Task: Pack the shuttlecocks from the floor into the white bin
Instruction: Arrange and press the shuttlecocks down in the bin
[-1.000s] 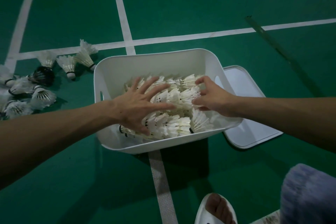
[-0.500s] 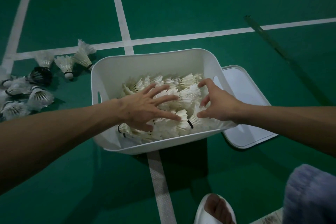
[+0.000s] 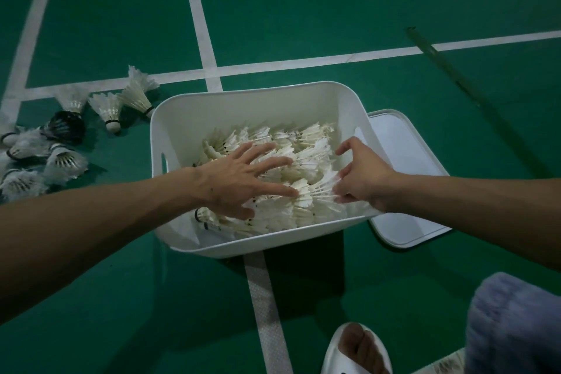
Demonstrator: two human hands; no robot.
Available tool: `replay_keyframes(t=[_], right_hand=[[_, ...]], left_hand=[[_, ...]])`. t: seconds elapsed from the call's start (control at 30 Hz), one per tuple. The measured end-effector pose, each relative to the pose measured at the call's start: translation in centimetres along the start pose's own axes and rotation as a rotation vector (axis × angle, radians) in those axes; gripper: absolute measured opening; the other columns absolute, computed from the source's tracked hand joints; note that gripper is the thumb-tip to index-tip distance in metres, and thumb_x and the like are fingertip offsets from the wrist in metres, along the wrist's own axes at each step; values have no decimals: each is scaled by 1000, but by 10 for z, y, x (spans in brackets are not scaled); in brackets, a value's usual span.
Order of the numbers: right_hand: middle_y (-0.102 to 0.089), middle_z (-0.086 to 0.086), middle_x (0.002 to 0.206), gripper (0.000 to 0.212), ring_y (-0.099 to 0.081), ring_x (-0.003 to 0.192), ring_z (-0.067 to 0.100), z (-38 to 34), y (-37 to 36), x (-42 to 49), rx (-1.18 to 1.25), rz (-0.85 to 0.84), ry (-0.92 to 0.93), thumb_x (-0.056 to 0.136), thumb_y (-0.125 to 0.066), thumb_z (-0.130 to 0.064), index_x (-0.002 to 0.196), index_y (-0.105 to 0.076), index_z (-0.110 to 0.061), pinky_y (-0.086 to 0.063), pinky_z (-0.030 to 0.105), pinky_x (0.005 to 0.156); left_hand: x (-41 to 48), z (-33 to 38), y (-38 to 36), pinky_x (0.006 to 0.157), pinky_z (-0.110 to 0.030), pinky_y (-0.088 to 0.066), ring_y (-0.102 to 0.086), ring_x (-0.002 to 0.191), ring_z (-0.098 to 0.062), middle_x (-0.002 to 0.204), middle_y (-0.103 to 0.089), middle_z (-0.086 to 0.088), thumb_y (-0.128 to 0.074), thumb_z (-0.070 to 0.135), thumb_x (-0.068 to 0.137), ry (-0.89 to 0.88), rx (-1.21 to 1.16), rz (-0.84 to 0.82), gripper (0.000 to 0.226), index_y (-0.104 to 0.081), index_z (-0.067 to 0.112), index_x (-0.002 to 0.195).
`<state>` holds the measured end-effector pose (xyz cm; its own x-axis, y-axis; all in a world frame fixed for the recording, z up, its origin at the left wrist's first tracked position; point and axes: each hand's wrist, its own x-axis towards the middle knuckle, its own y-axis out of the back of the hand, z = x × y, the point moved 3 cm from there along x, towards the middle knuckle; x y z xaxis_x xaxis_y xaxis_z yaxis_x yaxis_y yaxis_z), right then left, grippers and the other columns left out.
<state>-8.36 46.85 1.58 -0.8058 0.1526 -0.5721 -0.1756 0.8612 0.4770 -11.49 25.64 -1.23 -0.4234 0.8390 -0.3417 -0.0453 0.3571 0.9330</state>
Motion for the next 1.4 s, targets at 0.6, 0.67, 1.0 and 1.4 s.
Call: replay_keyframes(t=[0.6,0.67,1.0,1.4], right_hand=[[-54,23,107,112,-63,87,36,-4,-22,5,-6,-59,118,72,-69,20,137,-17,-55,-60,48,70],[-53,22,108,106,-63,87,34,-3,-23,7,-18,-72,112,72,-70,19,139,-22,-48,-60,46,71],[-56,15,105,88,-62,83,28,-3,-28,15,-102,-64,145,74,-72,13,137,-30,-30,-60,42,73],[-68,15,92,95,-69,81,25,-12,-1,-3,-339,-218,238,72,-83,-7,142,-24,-35,-60,34,72]], left_hand=[[3,0,-1,116,-57,0,17,143,-33,157,21,2,-55,54,86,27,-17,-7,83,6,56,142],[3,0,-1,116,-57,-1,17,143,-33,157,21,2,-55,54,86,25,-17,-6,83,5,56,142],[6,-2,-3,115,-56,0,16,143,-34,157,20,3,-56,54,86,28,-25,-9,83,4,56,142],[-2,-1,3,116,-58,-3,16,143,-34,157,21,4,-59,57,83,36,-43,-49,90,8,56,142]])
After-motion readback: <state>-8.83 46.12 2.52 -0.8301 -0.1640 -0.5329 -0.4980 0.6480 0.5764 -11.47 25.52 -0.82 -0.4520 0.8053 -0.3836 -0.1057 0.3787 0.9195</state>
